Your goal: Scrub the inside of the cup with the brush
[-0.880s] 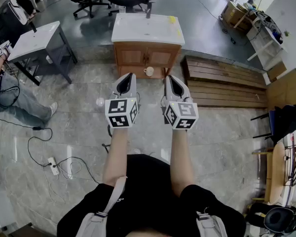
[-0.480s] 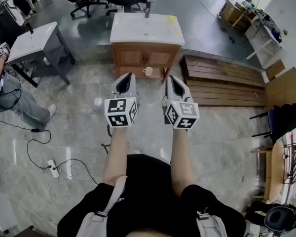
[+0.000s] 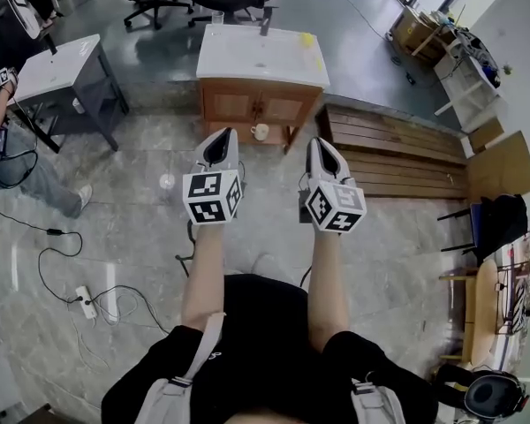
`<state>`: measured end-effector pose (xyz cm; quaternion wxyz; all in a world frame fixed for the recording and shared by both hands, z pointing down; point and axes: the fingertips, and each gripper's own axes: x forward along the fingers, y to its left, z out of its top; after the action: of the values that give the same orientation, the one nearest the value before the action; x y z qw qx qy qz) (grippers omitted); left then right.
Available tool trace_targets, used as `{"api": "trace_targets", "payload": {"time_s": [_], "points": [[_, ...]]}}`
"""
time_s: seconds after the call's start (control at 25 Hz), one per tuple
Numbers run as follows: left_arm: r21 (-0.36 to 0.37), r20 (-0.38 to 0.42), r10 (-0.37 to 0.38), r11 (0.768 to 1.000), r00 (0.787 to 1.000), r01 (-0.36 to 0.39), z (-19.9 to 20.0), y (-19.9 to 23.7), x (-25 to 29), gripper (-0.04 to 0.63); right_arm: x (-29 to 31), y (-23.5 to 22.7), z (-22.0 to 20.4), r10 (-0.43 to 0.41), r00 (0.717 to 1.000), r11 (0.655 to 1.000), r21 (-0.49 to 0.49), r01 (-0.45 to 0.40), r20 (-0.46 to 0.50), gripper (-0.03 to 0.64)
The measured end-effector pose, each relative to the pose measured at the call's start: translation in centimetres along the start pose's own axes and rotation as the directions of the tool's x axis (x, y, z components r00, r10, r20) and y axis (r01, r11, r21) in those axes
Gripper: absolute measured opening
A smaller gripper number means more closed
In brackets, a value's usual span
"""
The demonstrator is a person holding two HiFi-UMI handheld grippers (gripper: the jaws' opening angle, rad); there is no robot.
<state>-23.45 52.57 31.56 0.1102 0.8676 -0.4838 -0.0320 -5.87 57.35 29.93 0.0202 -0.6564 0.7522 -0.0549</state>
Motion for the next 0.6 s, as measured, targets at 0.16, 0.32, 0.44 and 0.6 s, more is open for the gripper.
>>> {"api": "trace_targets", "payload": {"time_s": [0.16,0.32,0.44,0.6], "points": [[-0.01,-0.003,0.009,1.0,1.0,-0.009,0.2,1.1,0.5,0.0,1.2,0.5,0.2,0.014,1.0,1.0,-0.005,-0.014,0.001,-0.003],[-0.012,0.013,0.021,1.0,1.0,-0.021,0.8,2.1,1.1,0.0,2.5,0.7,1.0,0.029,0.999,1.0,-0.013,-0.029,0.016,-0.003],[-0.009,0.028,0.028,1.0,0.999,-0.027,1.3,2.7,1.5,0.0,3.4,0.7,1.5,0.04,0.999,0.999,-0.015,-0.039,0.032,-0.003],[0.001,0.043,0.035,0.999,0.998,-0.035,1.5,3.5,2.6,0.0,5.2,1.0,1.5,0.064,0.997,0.998,-0.025,-0.063,0.045,-0.003]]}}
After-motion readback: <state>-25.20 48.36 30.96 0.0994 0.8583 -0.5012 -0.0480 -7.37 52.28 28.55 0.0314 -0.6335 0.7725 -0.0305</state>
